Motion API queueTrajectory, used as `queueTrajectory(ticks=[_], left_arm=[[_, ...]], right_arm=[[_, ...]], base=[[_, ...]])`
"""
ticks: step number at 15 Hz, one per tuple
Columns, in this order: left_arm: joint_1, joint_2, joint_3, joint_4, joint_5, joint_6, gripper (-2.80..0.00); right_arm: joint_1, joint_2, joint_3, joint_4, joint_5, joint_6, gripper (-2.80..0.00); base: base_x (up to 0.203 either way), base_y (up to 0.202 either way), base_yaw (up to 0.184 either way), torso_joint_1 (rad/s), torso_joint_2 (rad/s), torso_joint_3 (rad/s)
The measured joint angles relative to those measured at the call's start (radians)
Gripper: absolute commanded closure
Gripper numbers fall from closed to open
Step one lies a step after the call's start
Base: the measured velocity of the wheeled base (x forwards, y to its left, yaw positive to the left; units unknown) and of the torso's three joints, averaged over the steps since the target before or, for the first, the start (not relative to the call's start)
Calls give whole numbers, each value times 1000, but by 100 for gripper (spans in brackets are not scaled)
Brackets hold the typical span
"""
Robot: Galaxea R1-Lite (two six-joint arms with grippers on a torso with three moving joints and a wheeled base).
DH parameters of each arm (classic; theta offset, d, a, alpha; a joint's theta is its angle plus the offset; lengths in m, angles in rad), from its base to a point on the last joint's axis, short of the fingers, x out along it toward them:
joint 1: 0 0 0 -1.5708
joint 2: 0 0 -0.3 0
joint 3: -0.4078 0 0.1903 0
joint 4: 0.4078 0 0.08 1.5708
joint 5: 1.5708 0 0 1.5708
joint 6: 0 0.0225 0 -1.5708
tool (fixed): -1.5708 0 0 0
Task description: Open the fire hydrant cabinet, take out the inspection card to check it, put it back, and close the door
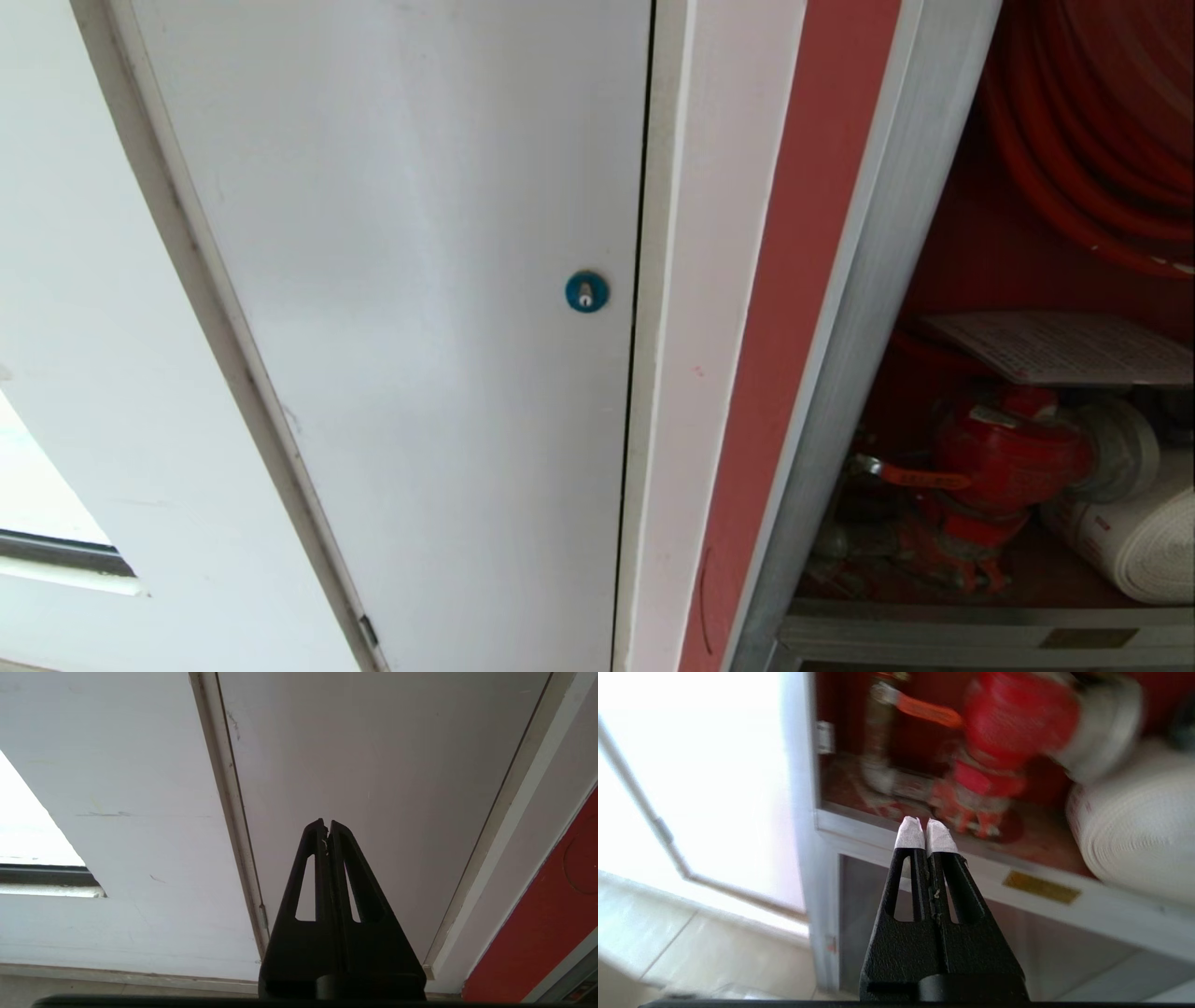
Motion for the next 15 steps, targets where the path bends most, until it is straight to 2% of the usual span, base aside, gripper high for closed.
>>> queueTrajectory(ticks=[2, 4, 8, 15], left_arm=[[0, 0, 0, 0, 0, 0, 0], [0, 0, 0, 0, 0, 0, 0], [0, 0, 0, 0, 0, 0, 0], [0, 0, 0, 0, -1, 0, 0]], right_arm=[[3, -73, 92, -71, -55, 54, 0], [4, -108, 184, -211, -122, 133, 0], [4, -130, 357, -432, -169, 150, 0], [4, -134, 416, -391, -176, 147, 0]], base=[[0, 0, 0, 0, 0, 0], [0, 0, 0, 0, 0, 0], [0, 0, 0, 0, 0, 0], [0, 0, 0, 0, 0, 0]])
